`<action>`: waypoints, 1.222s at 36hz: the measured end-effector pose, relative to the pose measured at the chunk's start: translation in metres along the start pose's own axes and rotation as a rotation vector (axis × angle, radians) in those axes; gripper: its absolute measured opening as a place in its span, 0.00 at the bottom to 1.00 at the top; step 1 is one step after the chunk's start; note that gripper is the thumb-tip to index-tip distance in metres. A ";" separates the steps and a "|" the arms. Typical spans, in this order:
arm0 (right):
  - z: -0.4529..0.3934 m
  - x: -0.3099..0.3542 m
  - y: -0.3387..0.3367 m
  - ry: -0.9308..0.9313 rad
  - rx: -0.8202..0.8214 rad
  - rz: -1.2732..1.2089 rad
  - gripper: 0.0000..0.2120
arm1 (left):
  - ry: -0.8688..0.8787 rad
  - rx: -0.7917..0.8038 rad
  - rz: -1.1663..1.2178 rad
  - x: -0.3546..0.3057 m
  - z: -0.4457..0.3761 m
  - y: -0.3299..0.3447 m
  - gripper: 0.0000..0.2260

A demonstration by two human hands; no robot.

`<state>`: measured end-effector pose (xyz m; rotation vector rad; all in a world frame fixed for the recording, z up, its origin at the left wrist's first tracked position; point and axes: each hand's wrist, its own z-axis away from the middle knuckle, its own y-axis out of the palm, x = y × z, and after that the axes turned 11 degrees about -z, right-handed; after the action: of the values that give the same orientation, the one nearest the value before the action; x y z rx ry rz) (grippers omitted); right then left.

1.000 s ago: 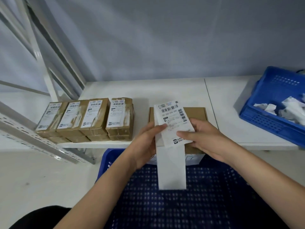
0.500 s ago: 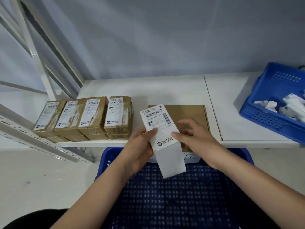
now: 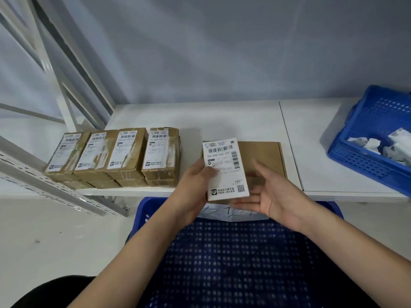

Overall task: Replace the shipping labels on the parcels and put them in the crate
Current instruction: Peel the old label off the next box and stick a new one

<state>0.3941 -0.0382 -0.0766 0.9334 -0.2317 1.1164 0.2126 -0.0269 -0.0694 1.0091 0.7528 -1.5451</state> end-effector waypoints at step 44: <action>-0.006 -0.005 -0.010 -0.567 -0.185 0.454 0.33 | -0.185 0.313 0.338 0.010 0.006 0.023 0.26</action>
<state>0.3988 -0.0385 -0.0880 1.0417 -1.0349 1.1909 0.2335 -0.0419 -0.0745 1.1359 0.1988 -1.4570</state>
